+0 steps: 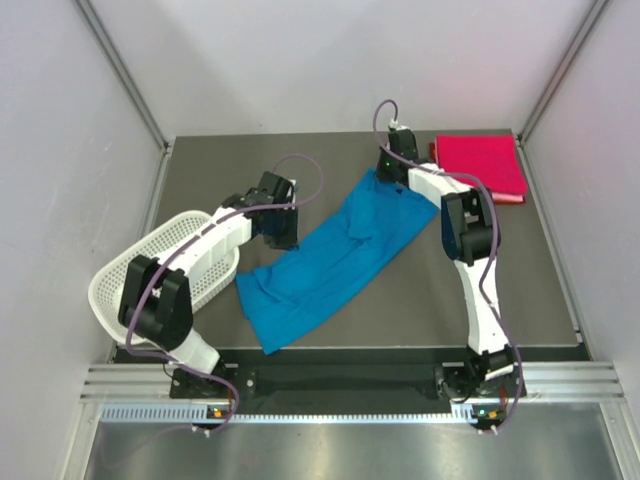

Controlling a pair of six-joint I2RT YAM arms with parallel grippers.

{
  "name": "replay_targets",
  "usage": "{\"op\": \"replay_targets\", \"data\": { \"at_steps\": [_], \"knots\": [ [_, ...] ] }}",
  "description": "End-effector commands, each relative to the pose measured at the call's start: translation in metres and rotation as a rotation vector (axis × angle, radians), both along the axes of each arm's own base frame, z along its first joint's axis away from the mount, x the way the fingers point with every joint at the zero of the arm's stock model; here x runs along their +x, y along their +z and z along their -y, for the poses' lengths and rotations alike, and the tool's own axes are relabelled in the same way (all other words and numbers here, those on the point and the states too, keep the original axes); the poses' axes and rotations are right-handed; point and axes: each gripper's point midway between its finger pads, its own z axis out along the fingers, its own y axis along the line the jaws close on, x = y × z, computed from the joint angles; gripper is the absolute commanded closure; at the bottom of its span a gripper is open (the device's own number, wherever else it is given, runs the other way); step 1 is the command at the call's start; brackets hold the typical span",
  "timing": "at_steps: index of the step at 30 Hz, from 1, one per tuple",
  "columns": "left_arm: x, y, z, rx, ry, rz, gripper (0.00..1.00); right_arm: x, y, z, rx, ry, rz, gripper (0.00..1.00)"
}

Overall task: Fold and stack the t-shirts
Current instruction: Fold the tshirt

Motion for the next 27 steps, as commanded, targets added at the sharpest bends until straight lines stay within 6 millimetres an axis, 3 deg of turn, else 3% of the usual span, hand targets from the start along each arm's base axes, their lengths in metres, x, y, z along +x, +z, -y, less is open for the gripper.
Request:
{"op": "replay_targets", "data": {
  "at_steps": [1,3,5,13,24,27],
  "knots": [
    [0.029,0.025,0.008,-0.026,-0.001,0.093,0.74,0.037,0.037,-0.019,0.024,0.026,0.157,1.00],
    [0.032,0.030,0.011,-0.036,0.000,0.105,0.74,0.048,0.037,-0.021,0.038,0.025,0.178,1.00],
    [0.034,0.034,0.013,-0.047,0.000,0.120,0.74,0.064,0.056,-0.025,0.079,0.019,0.248,1.00],
    [0.050,0.043,0.011,-0.013,-0.006,0.163,0.74,0.107,0.088,-0.026,0.152,0.021,0.438,0.97],
    [0.057,0.048,0.014,-0.024,-0.013,0.177,0.74,0.124,0.102,-0.025,0.160,0.022,0.537,0.93],
    [0.055,0.052,0.015,-0.034,-0.017,0.166,0.74,0.124,0.108,-0.024,0.158,0.019,0.548,0.82]
  ]
}}
